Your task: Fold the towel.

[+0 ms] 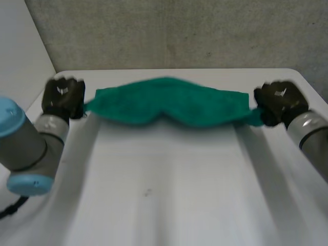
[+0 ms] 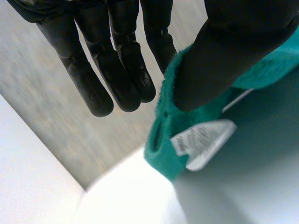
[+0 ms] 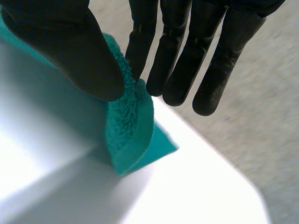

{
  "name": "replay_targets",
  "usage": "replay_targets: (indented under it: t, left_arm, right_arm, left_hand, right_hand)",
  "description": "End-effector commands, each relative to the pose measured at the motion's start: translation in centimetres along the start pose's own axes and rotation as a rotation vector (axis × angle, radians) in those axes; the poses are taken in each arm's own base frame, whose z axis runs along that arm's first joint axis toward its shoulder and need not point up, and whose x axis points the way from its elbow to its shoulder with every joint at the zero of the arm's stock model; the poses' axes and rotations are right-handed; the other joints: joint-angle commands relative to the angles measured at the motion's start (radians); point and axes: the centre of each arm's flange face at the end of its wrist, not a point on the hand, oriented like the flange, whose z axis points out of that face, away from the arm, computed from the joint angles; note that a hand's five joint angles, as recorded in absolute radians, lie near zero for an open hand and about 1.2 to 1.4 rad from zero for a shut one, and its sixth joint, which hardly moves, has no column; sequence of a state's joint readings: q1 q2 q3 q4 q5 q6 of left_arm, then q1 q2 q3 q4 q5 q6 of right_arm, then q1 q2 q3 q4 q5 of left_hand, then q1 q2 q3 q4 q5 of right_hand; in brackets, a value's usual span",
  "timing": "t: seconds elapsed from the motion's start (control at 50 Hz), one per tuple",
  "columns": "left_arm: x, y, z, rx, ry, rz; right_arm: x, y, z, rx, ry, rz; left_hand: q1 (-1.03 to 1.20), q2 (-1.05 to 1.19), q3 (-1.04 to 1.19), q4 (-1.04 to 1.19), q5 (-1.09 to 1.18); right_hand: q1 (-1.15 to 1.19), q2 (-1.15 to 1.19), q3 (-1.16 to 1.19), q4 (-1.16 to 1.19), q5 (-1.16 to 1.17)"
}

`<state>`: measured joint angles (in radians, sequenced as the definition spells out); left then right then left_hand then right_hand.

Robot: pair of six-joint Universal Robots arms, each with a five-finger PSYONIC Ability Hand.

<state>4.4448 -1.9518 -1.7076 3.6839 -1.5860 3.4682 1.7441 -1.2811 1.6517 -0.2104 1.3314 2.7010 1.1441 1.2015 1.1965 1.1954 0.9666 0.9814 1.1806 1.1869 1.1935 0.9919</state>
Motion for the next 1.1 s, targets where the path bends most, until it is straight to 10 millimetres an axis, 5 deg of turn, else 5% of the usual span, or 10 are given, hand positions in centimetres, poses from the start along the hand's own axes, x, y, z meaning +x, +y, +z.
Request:
replay_targets:
  t: [0.02, 0.1, 0.14, 0.22, 0.42, 0.6, 0.8, 1.0, 1.1]
  left_arm:
    - [-0.1, 3.5, -2.2, -0.153, 0.017, 0.019]
    - [-1.7, 3.2, -5.9, -0.310, 0.045, 0.164]
    - [-2.1, 3.3, -8.0, -0.407, 0.092, 0.274]
    - [-3.0, 2.6, -10.9, -0.510, 0.152, 0.401]
    - [-2.0, 0.4, -12.0, -0.413, 0.247, 0.346]
    - [0.0, 0.3, -7.7, -0.258, 0.249, 0.274]
    - [2.0, 3.9, 1.4, -0.248, 0.102, 0.282]
    - [3.2, 5.4, 6.5, -0.160, 0.028, 0.285]
    - [3.6, 6.0, 7.3, -0.127, 0.020, 0.285]
  right_arm:
    - [-1.1, 2.2, -1.3, -0.123, -0.055, -0.009]
    - [-0.6, 1.6, -3.6, -0.231, -0.092, -0.091]
    - [0.6, 1.7, -6.7, -0.408, -0.156, -0.209]
    - [1.1, 2.2, -9.6, -0.550, -0.220, -0.332]
    - [2.9, 3.2, -7.8, -0.481, -0.088, -0.363]
    - [2.8, 4.9, -2.0, -0.331, 0.032, -0.277]
    - [2.7, 5.4, 4.1, -0.227, 0.140, -0.291]
    - [2.1, 6.8, 9.4, -0.156, 0.164, -0.270]
    - [1.5, 7.6, 11.0, -0.140, 0.170, -0.267]
  left_hand:
    - [0.252, 0.195, 0.200, 0.201, 0.255]
    - [0.252, 0.195, 0.200, 0.201, 0.255]
    - [0.252, 0.195, 0.200, 0.201, 0.255]
    - [0.252, 0.195, 0.200, 0.201, 0.255]
    - [0.252, 0.195, 0.200, 0.201, 0.255]
    - [0.252, 0.195, 0.200, 0.201, 0.255]
    - [0.252, 0.195, 0.200, 0.201, 0.255]
    - [0.252, 0.195, 0.200, 0.201, 0.255]
    - [0.252, 0.195, 0.200, 0.201, 0.255]
  right_hand:
    - [0.415, 0.216, 0.209, 0.203, 0.230]
    - [0.415, 0.216, 0.209, 0.203, 0.230]
    - [0.415, 0.216, 0.209, 0.203, 0.230]
    - [0.415, 0.216, 0.209, 0.203, 0.230]
    - [0.415, 0.216, 0.209, 0.203, 0.230]
    - [0.415, 0.216, 0.209, 0.203, 0.230]
    - [0.415, 0.216, 0.209, 0.203, 0.230]
    - [0.415, 0.216, 0.209, 0.203, 0.230]
    - [0.415, 0.216, 0.209, 0.203, 0.230]
